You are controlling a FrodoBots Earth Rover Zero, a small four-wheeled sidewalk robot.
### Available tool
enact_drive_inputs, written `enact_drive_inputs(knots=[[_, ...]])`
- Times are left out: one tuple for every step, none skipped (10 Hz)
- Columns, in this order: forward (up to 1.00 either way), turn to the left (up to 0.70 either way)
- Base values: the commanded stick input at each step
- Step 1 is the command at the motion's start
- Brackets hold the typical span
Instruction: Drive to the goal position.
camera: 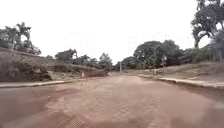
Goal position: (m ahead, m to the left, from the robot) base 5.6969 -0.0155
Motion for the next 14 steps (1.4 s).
enact_drive_inputs(knots=[[1.00,-0.24],[1.00,-0.27],[1.00,-0.27],[1.00,-0.27],[1.00,-0.27],[1.00,-0.27],[1.00,-0.08],[1.00,0.00],[1.00,0.00],[1.00,0.00],[1.00,0.00],[1.00,0.00],[1.00,0.00],[1.00,0.00]])
